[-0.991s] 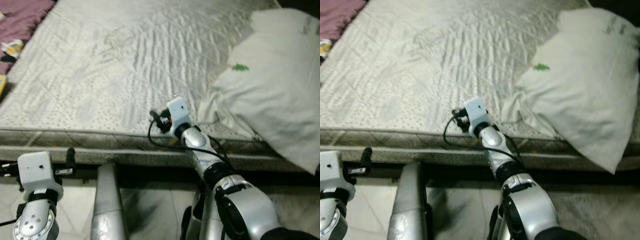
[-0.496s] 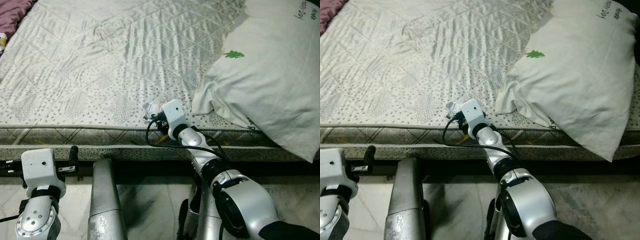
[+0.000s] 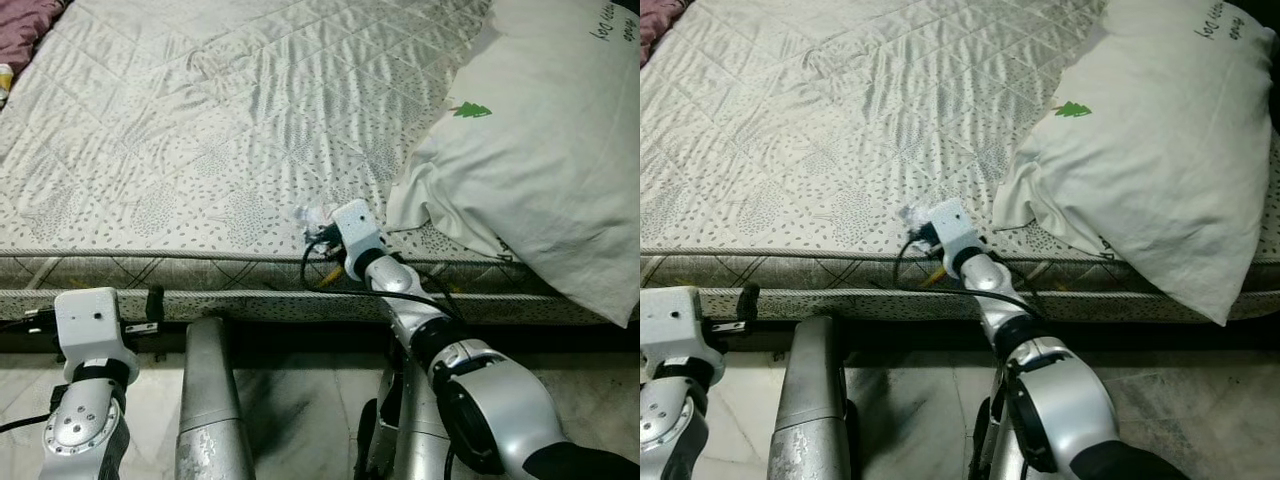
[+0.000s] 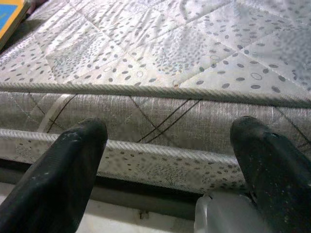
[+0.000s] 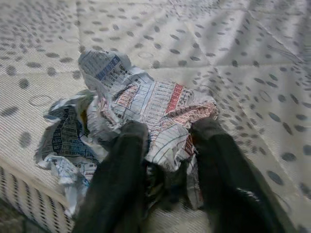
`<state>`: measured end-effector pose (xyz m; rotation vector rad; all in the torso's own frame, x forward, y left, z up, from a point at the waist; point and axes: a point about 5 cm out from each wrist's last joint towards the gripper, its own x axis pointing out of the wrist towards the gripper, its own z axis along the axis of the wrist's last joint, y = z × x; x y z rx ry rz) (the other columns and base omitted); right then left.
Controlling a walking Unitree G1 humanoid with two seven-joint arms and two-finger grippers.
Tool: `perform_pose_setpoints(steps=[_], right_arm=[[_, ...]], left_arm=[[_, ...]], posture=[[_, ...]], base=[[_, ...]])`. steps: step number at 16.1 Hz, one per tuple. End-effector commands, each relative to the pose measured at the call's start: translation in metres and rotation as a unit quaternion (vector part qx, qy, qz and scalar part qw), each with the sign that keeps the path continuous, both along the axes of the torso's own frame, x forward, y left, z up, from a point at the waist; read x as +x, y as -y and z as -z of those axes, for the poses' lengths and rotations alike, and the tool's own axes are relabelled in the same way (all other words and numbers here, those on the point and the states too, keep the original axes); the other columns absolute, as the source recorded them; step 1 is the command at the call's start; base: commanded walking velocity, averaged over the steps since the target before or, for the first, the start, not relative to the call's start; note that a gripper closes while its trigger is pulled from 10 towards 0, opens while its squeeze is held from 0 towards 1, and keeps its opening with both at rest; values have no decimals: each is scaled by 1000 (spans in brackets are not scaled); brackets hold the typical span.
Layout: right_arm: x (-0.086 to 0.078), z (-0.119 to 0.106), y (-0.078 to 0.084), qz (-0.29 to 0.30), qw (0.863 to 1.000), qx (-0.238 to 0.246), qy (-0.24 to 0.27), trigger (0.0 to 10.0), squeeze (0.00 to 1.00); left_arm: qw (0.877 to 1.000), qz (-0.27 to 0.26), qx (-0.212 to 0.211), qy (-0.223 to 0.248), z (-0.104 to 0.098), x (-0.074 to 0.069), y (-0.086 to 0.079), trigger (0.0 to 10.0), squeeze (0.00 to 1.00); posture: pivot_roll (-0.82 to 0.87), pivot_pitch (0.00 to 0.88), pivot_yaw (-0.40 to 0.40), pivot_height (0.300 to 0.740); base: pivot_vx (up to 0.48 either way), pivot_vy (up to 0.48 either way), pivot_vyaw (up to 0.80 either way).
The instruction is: Clean up the room
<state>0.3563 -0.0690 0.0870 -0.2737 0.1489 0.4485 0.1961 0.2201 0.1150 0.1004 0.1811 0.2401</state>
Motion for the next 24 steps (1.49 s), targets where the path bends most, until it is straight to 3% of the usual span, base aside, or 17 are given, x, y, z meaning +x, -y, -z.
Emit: perform_pose_setpoints(steps=[1, 7, 10, 12, 14, 17, 19, 21, 24], right_arm=[[-6, 19, 17, 21, 999, -14, -45, 0, 0], [-3, 17, 39, 33, 998, -6, -56, 0, 0], [0, 11, 57, 67, 996, 35, -51, 0, 0], [-2, 8, 75, 94, 992, 77, -36, 0, 0], [-14, 0, 97, 125, 986, 114, 6, 0, 0], [-38, -16, 115, 162, 974, 147, 64, 0, 0], [-59, -29, 115, 178, 965, 161, 108, 0, 0], [-73, -34, 110, 190, 960, 178, 107, 0, 0], [-78, -47, 99, 178, 957, 190, 126, 0, 0]], left_arm=[[1000, 0, 2, -3, 3, 1, 2, 10000, 0], [1000, 2, -1, 20, 5, 19, 2, 10000, 0], [1000, 10, -3, 29, 7, 35, 0, 10000, 0], [999, 37, -18, 35, 8, 49, 8, 10000, 0], [997, 67, -23, 40, 9, 63, 16, 10000, 0], [995, 85, -30, 48, 11, 72, 22, 10000, 0], [993, 101, -33, 49, 14, 77, 28, 10000, 0], [992, 108, -34, 49, 17, 81, 31, 10000, 0], [990, 130, -42, 46, 20, 85, 37, 10000, 0]], posture=[[230, 127, -43, 476], [184, 82, -53, 476], [119, 2, -30, 476], [80, 0, -12, 476], [23, 0, 19, 476], [-23, 0, 41, 476], [-54, 0, 63, 476], [-77, 0, 83, 476], [-97, 0, 105, 490]], base=[[0, 0, 0], [0, 0, 0], [0, 0, 0], [0, 0, 0], [0, 0, 0], [0, 0, 0], [0, 0, 0], [0, 0, 0], [0, 0, 0]])
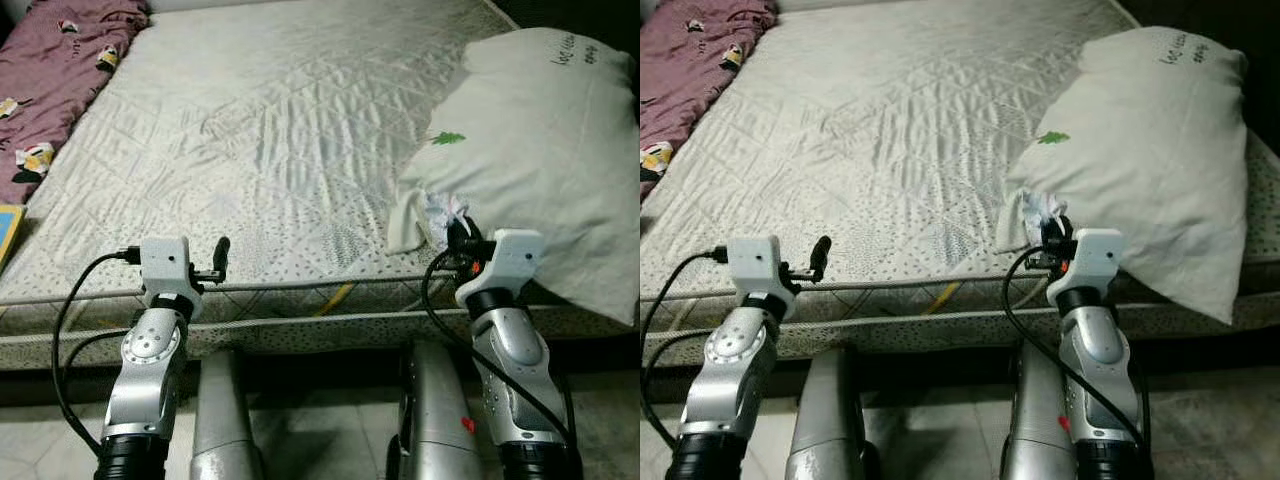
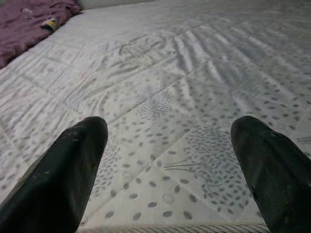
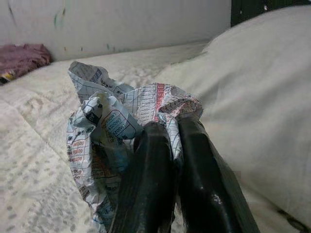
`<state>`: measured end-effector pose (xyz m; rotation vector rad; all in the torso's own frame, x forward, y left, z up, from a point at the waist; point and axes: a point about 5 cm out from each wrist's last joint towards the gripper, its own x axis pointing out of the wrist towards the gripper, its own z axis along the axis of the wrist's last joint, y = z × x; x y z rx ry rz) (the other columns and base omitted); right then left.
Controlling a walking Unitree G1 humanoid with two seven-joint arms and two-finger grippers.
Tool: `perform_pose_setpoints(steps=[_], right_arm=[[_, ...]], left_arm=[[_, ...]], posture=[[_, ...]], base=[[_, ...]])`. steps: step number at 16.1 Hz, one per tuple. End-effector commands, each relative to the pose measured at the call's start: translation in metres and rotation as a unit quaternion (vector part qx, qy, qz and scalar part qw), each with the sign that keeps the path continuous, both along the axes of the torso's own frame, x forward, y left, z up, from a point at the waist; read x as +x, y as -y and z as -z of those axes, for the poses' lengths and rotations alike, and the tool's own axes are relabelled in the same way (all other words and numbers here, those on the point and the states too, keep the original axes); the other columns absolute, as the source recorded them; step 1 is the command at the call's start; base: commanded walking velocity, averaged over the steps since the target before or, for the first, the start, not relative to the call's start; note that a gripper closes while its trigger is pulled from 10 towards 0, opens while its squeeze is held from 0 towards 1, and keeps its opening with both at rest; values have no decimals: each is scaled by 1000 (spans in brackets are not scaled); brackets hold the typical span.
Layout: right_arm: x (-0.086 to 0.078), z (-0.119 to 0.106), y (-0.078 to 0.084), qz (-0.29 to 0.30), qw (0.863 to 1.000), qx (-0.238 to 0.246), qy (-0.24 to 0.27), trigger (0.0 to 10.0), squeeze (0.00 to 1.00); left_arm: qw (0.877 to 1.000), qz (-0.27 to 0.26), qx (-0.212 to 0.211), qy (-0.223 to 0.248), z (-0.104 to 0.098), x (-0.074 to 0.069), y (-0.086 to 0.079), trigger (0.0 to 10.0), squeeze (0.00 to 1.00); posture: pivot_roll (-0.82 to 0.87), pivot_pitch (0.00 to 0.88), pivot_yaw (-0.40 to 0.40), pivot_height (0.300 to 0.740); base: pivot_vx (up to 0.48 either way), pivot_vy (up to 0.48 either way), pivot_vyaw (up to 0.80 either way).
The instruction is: Clean up the room
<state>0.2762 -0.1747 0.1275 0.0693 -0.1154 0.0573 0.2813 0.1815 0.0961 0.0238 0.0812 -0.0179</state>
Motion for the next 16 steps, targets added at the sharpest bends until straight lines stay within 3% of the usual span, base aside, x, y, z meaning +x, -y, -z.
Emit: perform_pose_setpoints(steps=[1, 2, 3, 4, 16], right_arm=[[4, -10, -7, -4, 1000, 8, 10, 0, 0], [5, -12, -8, -8, 1000, 13, 9, 0, 0], [4, -14, -8, -6, 1000, 9, 6, 4667, 0], [5, -15, -6, 1, 1000, 6, 3, 10000, 0], [6, -17, 1, 30, 1000, -2, -7, 10000, 0]], left_arm=[[1000, 7, 0, -1, 1, 1, -1, 10000, 0], [1000, 10, -2, 1, 0, 2, 0, 10000, 0], [1000, 11, -3, 4, 0, 3, 0, 10000, 0], [1000, 11, -2, 5, 0, 3, 0, 10000, 0], [1000, 10, 1, 4, 4, 6, -3, 10000, 0]], posture=[[-93, 0, 105, 505], [-91, 0, 105, 514], [-89, 0, 104, 524], [-87, 0, 104, 533], [-109, 0, 123, 667]], base=[[0, 0, 0], [0, 0, 0], [0, 0, 0], [0, 0, 0], [0, 0, 0]])
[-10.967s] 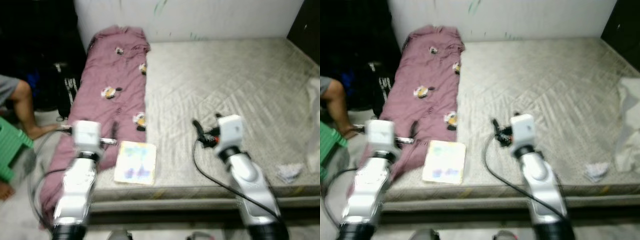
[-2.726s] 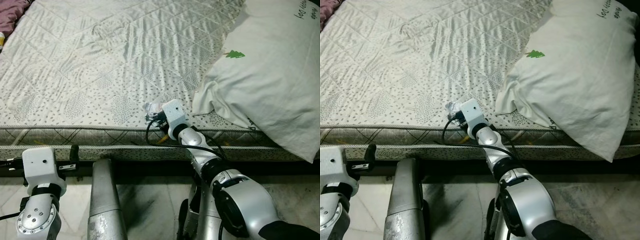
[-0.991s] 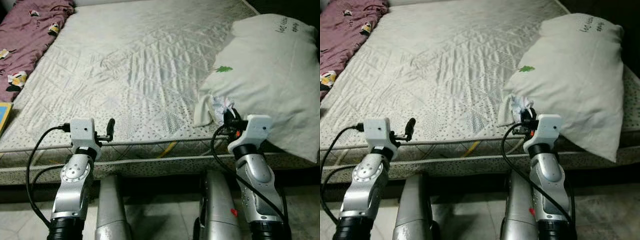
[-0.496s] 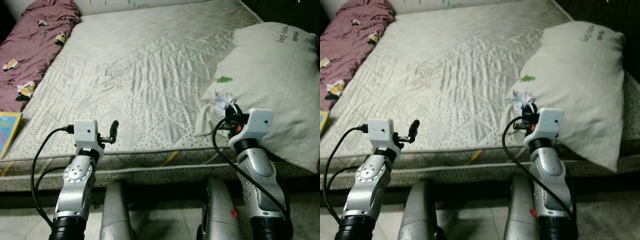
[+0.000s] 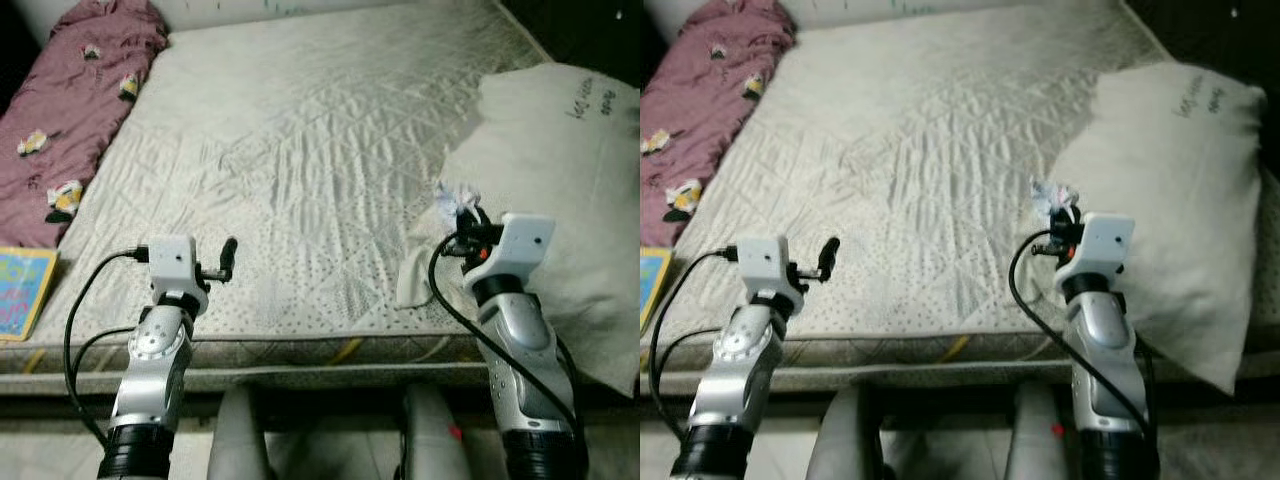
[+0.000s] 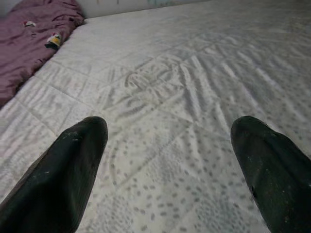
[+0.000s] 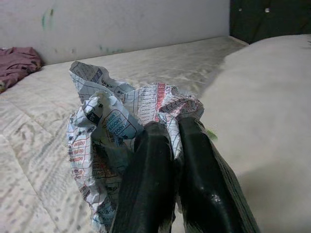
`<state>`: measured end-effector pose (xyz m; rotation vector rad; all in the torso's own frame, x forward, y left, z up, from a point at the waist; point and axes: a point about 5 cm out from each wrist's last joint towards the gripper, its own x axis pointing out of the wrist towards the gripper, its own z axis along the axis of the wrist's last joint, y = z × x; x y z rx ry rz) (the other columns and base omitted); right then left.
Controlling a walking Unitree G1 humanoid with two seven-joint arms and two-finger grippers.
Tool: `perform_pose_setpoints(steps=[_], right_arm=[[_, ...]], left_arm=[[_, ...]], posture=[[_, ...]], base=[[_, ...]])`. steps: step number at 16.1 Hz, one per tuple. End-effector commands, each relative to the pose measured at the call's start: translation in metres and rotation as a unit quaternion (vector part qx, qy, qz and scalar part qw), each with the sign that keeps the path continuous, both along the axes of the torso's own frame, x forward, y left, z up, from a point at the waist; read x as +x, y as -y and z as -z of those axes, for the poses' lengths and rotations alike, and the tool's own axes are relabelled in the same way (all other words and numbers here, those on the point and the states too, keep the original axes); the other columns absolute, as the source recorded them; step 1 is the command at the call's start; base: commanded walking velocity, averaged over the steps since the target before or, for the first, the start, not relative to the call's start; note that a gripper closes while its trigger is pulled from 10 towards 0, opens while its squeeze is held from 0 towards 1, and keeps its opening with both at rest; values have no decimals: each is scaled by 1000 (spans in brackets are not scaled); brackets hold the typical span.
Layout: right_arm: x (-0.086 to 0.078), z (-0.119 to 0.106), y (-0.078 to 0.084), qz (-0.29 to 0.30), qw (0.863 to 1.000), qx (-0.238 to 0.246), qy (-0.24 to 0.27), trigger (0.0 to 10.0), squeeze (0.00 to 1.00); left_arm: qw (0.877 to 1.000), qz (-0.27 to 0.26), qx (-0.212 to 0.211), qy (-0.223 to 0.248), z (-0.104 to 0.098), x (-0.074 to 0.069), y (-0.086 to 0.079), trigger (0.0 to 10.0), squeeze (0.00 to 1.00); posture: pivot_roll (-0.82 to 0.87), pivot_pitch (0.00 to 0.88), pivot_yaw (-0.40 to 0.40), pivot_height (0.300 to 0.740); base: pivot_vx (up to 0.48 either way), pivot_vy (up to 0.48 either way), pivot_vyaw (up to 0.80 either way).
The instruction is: Clean up the room
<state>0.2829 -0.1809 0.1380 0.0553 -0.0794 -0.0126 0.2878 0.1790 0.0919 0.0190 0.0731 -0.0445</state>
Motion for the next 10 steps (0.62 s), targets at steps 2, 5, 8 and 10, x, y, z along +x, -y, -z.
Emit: perform_pose_setpoints(steps=[2, 5, 8, 10], right_arm=[[-2, -6, -3, 1, 1000, 3, 11, 10000, 0], [-4, -5, -2, 8, 1000, 4, 7, 10000, 0], [-7, -3, -1, 14, 1000, -6, 4, 10000, 0], [-8, 0, 2, 19, 1000, -10, -6, 10000, 0]], left_arm=[[1000, -2, 4, 1, 0, 1, -4, 10000, 0], [1000, -1, 6, 1, 0, 0, -4, 10000, 0], [1000, -2, 7, 4, 0, 1, -3, 10000, 0], [1000, 7, 14, 10, -3, 5, 2, 10000, 0]], posture=[[-110, 0, 128, 691], [-111, 0, 128, 729], [-109, 0, 120, 740], [-85, 0, 95, 740]], base=[[0, 0, 0], [0, 0, 0], [0, 0, 0], [0, 0, 0]])
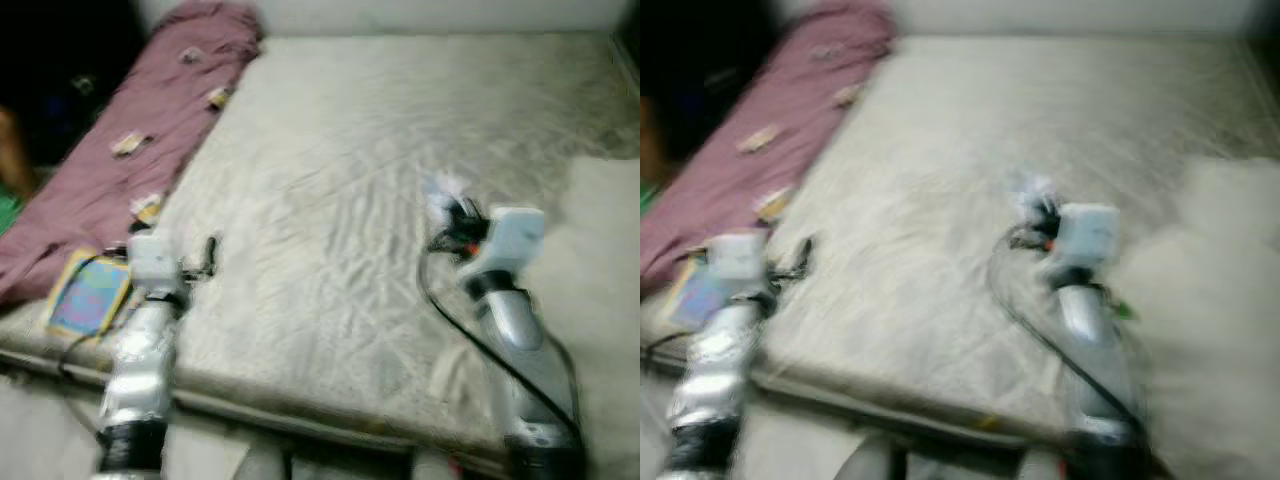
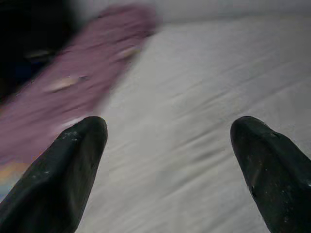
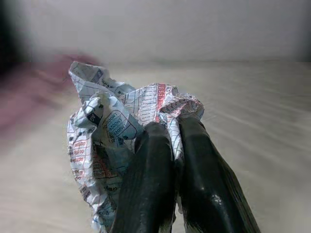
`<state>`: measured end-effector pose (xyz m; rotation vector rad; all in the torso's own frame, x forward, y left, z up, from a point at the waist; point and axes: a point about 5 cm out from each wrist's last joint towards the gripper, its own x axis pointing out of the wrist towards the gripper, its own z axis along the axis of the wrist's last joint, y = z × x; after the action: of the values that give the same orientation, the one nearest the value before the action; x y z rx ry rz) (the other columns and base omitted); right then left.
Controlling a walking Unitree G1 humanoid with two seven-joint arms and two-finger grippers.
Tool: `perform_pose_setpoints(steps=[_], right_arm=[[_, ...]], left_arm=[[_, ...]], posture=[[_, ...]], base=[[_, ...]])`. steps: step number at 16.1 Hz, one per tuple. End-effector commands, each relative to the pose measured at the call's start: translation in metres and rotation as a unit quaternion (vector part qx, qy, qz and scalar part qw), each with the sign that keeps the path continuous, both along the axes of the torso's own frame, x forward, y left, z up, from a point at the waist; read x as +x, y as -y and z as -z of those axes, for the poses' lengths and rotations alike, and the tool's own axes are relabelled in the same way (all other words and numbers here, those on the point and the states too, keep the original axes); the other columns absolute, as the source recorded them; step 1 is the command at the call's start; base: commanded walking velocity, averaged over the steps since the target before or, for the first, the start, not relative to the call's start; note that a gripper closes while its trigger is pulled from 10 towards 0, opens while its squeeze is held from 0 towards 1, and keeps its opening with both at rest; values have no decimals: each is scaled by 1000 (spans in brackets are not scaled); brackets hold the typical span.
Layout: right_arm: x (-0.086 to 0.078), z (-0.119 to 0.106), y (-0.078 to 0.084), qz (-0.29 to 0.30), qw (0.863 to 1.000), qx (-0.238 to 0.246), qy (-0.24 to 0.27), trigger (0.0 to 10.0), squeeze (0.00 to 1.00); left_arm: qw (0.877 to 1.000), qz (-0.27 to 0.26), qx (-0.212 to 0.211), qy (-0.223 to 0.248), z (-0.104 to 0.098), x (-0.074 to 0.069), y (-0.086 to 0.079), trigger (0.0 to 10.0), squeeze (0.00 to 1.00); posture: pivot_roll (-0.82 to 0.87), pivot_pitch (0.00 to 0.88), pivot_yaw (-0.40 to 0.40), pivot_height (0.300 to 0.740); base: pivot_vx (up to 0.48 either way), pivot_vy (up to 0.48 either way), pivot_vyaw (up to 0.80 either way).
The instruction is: Clean up the room
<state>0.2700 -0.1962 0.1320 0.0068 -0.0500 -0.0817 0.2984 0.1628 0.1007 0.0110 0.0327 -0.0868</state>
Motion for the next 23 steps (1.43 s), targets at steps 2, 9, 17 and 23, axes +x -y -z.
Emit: perform_pose_setpoints(steps=[2, 9, 17, 23], right_arm=[[3, -3, -15, -17, 1000, 11, 5, 10000, 0], [-4, 2, -16, -13, 1000, 16, -2, 10000, 0], [1, 5, -19, -11, 1000, 22, -11, 10000, 0], [5, 4, -22, -15, 1000, 24, -7, 10000, 0]], left_arm=[[1000, -5, 26, -2, 2, -3, -12, 10000, 0], [1000, -10, 17, -16, 10, -13, -15, 10000, 0], [1000, 2, -2, -16, 8, -11, -14, 10000, 0], [1000, 4, -3, -11, 6, -8, -13, 10000, 0]], posture=[[-83, 0, 94, 740], [-95, 0, 112, 740], [-80, 0, 112, 740], [-80, 0, 109, 740]], base=[[0, 0, 0], [0, 47, 0], [0, 480, 0], [0, 478, -142]])
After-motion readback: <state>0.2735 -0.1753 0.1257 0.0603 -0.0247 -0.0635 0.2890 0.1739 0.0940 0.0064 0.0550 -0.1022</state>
